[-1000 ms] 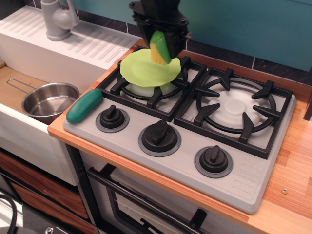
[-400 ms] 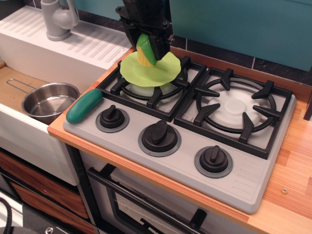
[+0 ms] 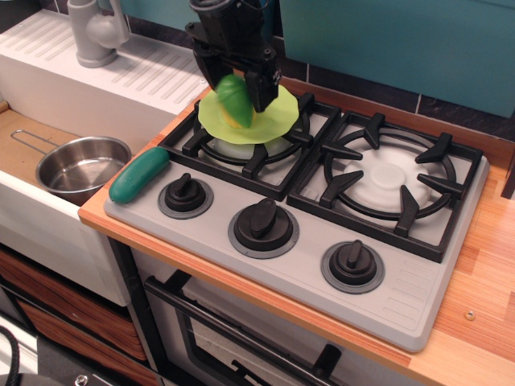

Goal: Put corncob on plate and cucumber in pot or pan in sink

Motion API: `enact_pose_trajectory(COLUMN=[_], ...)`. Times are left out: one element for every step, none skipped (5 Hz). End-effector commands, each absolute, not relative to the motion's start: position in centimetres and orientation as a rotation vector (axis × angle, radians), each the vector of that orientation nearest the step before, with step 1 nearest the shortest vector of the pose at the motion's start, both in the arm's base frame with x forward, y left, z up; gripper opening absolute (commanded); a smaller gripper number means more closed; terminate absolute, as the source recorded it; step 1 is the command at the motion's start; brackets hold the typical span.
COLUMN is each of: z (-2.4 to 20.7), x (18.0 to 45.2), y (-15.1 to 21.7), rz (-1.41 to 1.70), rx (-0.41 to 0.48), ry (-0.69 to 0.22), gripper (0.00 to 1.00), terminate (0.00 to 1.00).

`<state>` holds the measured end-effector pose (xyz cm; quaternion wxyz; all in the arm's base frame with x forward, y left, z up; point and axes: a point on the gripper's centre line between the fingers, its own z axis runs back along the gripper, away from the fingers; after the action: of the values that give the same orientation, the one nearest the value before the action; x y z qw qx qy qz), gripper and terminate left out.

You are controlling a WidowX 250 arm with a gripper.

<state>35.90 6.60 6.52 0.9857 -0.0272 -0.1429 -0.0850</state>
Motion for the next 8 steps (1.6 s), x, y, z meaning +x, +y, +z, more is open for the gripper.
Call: enact_pose_trajectory(z=[9.5, 10.4, 12.1, 13.1, 13.7, 14.6, 15.6, 15.6], x=[35.9, 35.6, 34.9, 34.0, 33.3, 32.8, 33.4, 33.4], y=[5.4, 4.8, 4.4, 3.8, 3.3, 2.8, 2.2, 2.2], rz=[-0.177, -0.168, -0.16, -0.158, -0.149, -0.145, -0.193, -0.193], rx=[-0.034, -0.04, -0.045, -0.036, -0.043, -0.042, -0.115, -0.115], ry=[-0.354, -0.338, -0.307, -0.3, -0.297, -0.278, -0.147, -0.147], gripper=[1.0, 1.0, 1.0, 1.0, 1.0, 1.0, 1.0, 1.0], terminate=[0.0, 0.0, 0.0, 0.0, 0.0, 0.0, 0.0, 0.0])
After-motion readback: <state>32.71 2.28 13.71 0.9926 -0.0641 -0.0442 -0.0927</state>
